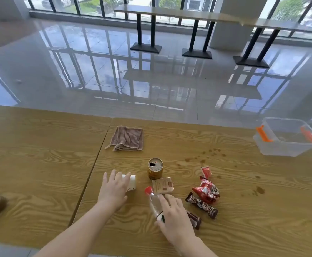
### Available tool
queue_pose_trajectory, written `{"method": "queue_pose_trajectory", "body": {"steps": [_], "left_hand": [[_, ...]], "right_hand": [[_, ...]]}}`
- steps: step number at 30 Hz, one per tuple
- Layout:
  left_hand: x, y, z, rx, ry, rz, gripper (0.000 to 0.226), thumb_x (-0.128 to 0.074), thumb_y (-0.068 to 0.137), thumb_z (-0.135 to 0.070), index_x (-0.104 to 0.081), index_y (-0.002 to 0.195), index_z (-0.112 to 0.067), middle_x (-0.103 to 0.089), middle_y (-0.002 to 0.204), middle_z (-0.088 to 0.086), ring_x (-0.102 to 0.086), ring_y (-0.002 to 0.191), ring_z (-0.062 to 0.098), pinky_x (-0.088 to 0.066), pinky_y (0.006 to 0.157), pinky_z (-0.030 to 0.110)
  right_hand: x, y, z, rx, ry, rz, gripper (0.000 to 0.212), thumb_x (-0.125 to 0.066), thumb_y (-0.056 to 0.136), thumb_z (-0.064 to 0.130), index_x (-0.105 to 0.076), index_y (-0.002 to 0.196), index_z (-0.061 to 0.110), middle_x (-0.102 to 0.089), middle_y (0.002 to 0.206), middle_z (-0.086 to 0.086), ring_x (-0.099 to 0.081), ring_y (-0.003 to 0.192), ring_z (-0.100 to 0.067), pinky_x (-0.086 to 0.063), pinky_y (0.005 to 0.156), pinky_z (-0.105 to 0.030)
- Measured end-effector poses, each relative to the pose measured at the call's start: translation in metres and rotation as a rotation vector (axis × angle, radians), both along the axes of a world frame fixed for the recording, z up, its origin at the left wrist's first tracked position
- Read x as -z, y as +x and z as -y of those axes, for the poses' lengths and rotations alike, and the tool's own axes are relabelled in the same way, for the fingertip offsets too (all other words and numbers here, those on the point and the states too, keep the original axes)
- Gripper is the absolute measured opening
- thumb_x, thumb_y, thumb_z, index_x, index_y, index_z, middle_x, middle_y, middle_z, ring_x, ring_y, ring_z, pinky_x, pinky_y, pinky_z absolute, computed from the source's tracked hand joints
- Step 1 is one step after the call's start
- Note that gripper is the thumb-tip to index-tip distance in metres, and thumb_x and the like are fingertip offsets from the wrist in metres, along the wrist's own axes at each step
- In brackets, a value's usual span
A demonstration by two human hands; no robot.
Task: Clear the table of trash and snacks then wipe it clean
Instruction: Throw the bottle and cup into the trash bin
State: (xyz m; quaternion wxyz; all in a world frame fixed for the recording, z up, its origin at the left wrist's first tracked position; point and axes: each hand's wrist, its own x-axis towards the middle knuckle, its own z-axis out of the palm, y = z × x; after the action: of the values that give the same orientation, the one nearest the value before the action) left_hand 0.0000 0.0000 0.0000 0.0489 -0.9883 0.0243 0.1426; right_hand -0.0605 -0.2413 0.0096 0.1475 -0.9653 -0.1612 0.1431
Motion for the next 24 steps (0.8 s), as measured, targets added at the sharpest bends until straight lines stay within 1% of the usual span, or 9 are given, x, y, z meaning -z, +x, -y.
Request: {"method": "queue_pose_trajectory", "body": {"steps": [3,5,8,11,13,16,18,20,24], "left_hand": [[0.001,0.004,-0.001,-0.008,-0.007,0.001,0.083,-0.065,0.088,-0.034,-0.014,0.153,-0.027,-0.039,0.148,0.007,-0.021,0.146,0.032,-0.012,0.119,0.055],[0.003,0.006,-0.002,0.000,-0.044,0.023,0.080,-0.064,0.088,-0.029,-0.017,0.153,-0.027,-0.044,0.143,0.005,-0.031,0.141,0.027,-0.015,0.120,0.052],[0.003,0.004,-0.002,0.007,-0.113,0.041,0.077,-0.063,0.086,-0.027,-0.024,0.151,-0.027,-0.050,0.133,0.003,-0.049,0.125,0.022,-0.019,0.119,0.047],[0.000,-0.003,-0.002,0.006,-0.188,0.075,0.073,-0.063,0.084,-0.032,-0.030,0.149,-0.026,-0.054,0.122,0.002,-0.055,0.112,0.022,-0.027,0.116,0.043],[-0.004,-0.009,0.000,0.010,-0.235,0.111,0.074,-0.066,0.080,-0.032,-0.037,0.147,-0.024,-0.057,0.115,0.002,-0.058,0.103,0.024,-0.037,0.109,0.042],[-0.014,-0.019,0.012,0.015,-0.275,0.170,0.075,-0.073,0.072,-0.029,-0.046,0.142,-0.020,-0.060,0.104,0.003,-0.060,0.088,0.025,-0.048,0.090,0.040],[-0.023,-0.025,0.025,0.013,-0.300,0.181,0.075,-0.074,0.071,-0.029,-0.048,0.140,-0.020,-0.059,0.099,0.002,-0.058,0.081,0.024,-0.047,0.076,0.035],[-0.033,-0.032,0.041,0.006,-0.330,0.192,0.074,-0.071,0.072,-0.030,-0.044,0.140,-0.022,-0.057,0.099,0.000,-0.057,0.078,0.022,-0.042,0.066,0.031],[-0.049,-0.046,0.081,0.017,-0.352,0.216,0.070,-0.068,0.073,-0.030,-0.044,0.138,-0.022,-0.055,0.099,0.001,-0.057,0.078,0.023,-0.036,0.059,0.031]], "right_hand": [[0.003,0.000,-0.003,-0.009,-0.036,-0.033,0.088,-0.062,0.090,0.043,-0.010,0.157,0.020,-0.028,0.152,-0.002,-0.030,0.133,-0.024,-0.022,0.118,-0.033],[0.004,0.000,-0.007,-0.006,-0.048,-0.021,0.085,-0.060,0.090,0.037,-0.010,0.157,0.019,-0.031,0.150,-0.003,-0.033,0.130,-0.024,-0.022,0.118,-0.036],[0.003,-0.001,-0.008,0.016,-0.030,-0.012,0.080,-0.056,0.088,0.029,-0.014,0.156,0.021,-0.035,0.147,-0.001,-0.035,0.130,-0.022,-0.020,0.119,-0.036],[0.001,-0.004,-0.004,0.048,0.015,-0.002,0.079,-0.058,0.086,0.028,-0.018,0.154,0.024,-0.037,0.145,0.000,-0.037,0.127,-0.021,-0.024,0.115,-0.032],[-0.004,-0.005,-0.001,0.078,0.065,0.014,0.079,-0.060,0.086,0.026,-0.019,0.154,0.025,-0.038,0.144,0.002,-0.039,0.125,-0.019,-0.029,0.111,-0.028],[-0.013,-0.007,0.010,0.120,0.116,0.053,0.079,-0.060,0.086,0.026,-0.019,0.154,0.026,-0.039,0.144,0.003,-0.040,0.125,-0.018,-0.035,0.107,-0.029],[-0.019,-0.009,0.020,0.132,0.137,0.079,0.080,-0.061,0.086,0.024,-0.020,0.154,0.027,-0.040,0.144,0.004,-0.040,0.124,-0.018,-0.037,0.105,-0.028],[-0.026,-0.012,0.033,0.135,0.153,0.110,0.081,-0.064,0.085,0.023,-0.021,0.154,0.026,-0.041,0.143,0.004,-0.041,0.124,-0.018,-0.036,0.105,-0.027],[-0.037,-0.019,0.063,0.132,0.174,0.185,0.081,-0.066,0.081,0.019,-0.028,0.152,0.024,-0.046,0.138,0.002,-0.044,0.118,-0.019,-0.036,0.104,-0.027]]}}
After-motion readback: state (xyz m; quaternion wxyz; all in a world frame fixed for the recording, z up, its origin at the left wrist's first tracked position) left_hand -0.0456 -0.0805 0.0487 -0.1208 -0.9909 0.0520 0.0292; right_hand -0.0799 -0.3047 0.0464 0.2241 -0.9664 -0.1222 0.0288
